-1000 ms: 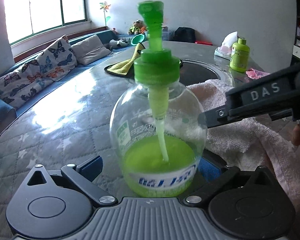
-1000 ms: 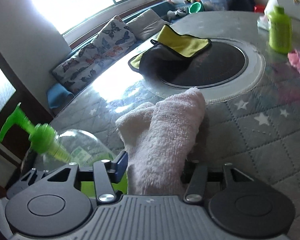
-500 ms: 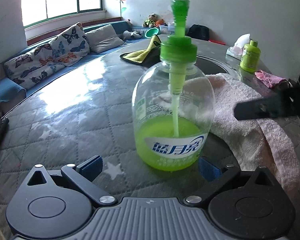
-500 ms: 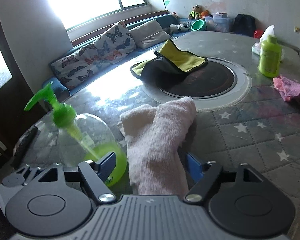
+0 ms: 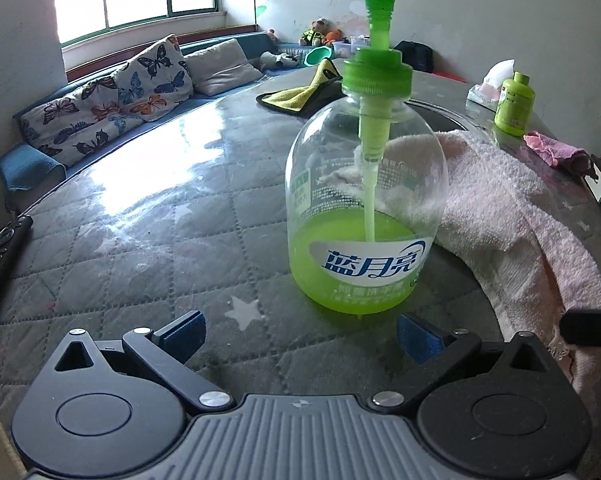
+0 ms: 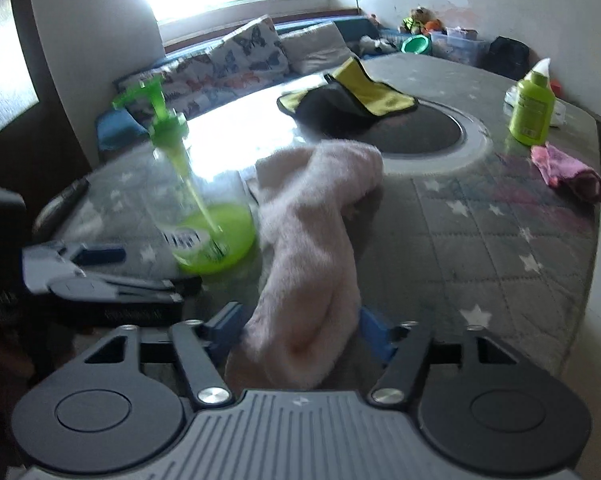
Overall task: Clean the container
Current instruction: 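Lower the green pump bottle onto the table and open the left tool while the right tool withdraws the towel, then lay the pink towel on the table beside the bottle with the right tool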
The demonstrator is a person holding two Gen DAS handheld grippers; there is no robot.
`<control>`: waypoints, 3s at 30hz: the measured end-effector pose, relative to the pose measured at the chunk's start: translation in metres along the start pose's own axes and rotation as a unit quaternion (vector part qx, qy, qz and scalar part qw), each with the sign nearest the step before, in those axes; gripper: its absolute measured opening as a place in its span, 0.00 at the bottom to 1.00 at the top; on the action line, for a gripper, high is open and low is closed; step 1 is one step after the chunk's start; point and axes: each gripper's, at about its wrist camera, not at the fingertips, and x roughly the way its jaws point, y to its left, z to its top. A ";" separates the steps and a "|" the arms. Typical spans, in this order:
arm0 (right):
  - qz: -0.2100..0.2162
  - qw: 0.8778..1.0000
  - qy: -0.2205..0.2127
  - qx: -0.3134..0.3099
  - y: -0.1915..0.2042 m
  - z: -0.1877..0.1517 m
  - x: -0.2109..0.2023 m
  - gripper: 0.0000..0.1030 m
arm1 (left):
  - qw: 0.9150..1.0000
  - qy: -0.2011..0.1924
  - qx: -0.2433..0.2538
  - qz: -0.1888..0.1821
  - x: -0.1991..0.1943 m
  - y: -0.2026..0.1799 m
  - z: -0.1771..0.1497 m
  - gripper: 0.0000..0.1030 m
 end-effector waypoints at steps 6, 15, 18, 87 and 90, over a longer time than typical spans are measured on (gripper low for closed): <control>-0.020 0.999 0.035 0.012 -0.003 -0.008 0.024 0.25 | 1.000 0.004 -0.002 0.001 -0.001 0.000 0.001 1.00; -0.029 0.999 0.020 0.029 -0.007 0.009 0.051 0.24 | 1.000 0.013 -0.006 -0.009 0.003 -0.006 0.004 1.00; -0.029 0.999 0.018 0.039 -0.009 0.015 0.057 0.29 | 1.000 0.018 -0.006 -0.011 0.003 -0.008 0.004 1.00; -0.089 0.994 0.053 0.031 0.011 -0.034 0.023 1.00 | 0.995 0.081 -0.046 0.034 -0.029 -0.012 -0.017 1.00; -0.090 0.994 0.052 0.030 0.011 -0.035 0.023 1.00 | 0.995 0.079 -0.046 0.034 -0.029 -0.012 -0.017 1.00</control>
